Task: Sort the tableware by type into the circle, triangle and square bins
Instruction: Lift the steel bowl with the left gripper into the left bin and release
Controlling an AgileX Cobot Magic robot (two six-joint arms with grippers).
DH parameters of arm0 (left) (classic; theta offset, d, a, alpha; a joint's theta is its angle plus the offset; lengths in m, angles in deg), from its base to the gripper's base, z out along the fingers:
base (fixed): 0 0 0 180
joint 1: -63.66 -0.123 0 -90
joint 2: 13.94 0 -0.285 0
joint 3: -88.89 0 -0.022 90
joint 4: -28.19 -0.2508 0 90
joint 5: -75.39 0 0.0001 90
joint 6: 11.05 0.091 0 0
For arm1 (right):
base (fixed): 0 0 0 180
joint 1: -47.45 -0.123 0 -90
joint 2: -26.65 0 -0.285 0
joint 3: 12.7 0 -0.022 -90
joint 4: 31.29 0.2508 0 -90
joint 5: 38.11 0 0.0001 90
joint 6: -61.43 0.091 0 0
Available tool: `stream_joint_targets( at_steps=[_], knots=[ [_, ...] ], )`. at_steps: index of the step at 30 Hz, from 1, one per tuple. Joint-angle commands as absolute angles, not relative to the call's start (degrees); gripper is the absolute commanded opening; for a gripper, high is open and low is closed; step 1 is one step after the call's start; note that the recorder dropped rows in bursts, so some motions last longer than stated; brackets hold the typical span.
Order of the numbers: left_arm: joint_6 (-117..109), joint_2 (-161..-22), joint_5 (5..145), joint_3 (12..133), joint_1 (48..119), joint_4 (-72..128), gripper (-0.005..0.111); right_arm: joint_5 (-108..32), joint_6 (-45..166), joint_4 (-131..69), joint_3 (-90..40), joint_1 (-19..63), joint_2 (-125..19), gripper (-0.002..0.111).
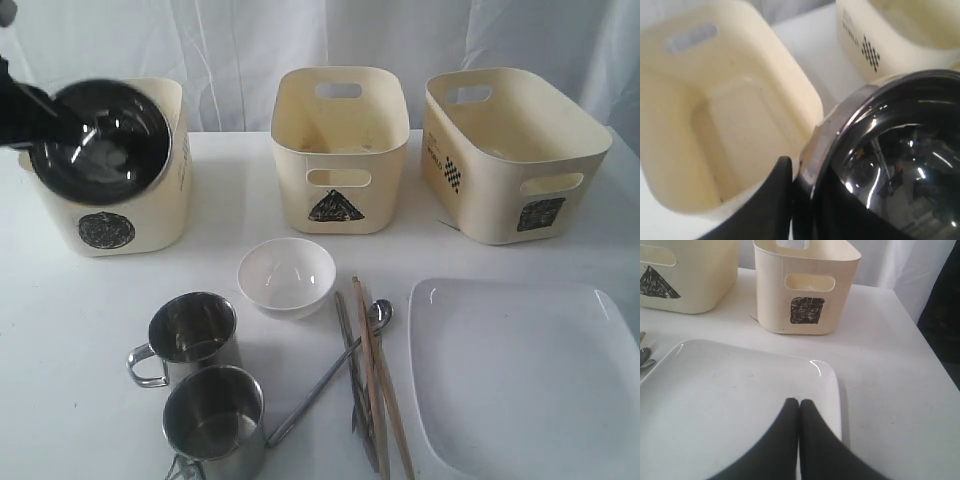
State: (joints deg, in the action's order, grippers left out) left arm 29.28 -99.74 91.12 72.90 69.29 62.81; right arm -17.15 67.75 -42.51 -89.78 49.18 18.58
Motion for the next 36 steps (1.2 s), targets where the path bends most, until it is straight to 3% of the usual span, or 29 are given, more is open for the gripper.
stream_joint_targets(
  at_steps=[1, 9, 20, 24, 25, 27, 31, 36],
  knots=[
    [29.34, -100.76, 86.46, 80.68, 69.49, 62.91, 0.000, -17.58, 67.69, -42.72, -89.92, 49.15, 18.86, 0.000],
    [25.97, -117.55, 90.40, 95.31, 63.46, 62.34, 0.000, -17.58, 67.69, -42.72, -89.92, 49.15, 18.86, 0.000],
    [26.20, -135.83, 93.36, 107.46, 62.65, 61.53, 0.001, -17.58, 67.69, -42.72, -89.92, 49.15, 18.86, 0.000],
    [26.20, -137.16, 95.10, 108.50, 62.65, 61.53, 0.020, -17.58, 67.69, -42.72, -89.92, 49.15, 18.86, 0.000],
    [26.20, -137.05, 95.42, 108.50, 62.65, 61.53, 0.033, -17.58, 67.69, -42.72, -89.92, 49.15, 18.86, 0.000],
    [25.65, -135.44, 98.13, 108.50, 62.65, 61.53, 0.039, -17.58, 67.69, -42.72, -89.92, 49.15, 18.86, 0.000],
    [25.65, -128.87, 108.54, 108.30, 62.65, 61.53, 0.023, -17.58, 67.69, -42.72, -89.92, 49.15, 18.86, 0.000],
    [26.21, -117.08, 116.04, 99.45, 62.65, 63.64, 0.022, -17.58, 67.69, -42.72, -89.92, 49.15, 18.86, 0.000]
  ],
)
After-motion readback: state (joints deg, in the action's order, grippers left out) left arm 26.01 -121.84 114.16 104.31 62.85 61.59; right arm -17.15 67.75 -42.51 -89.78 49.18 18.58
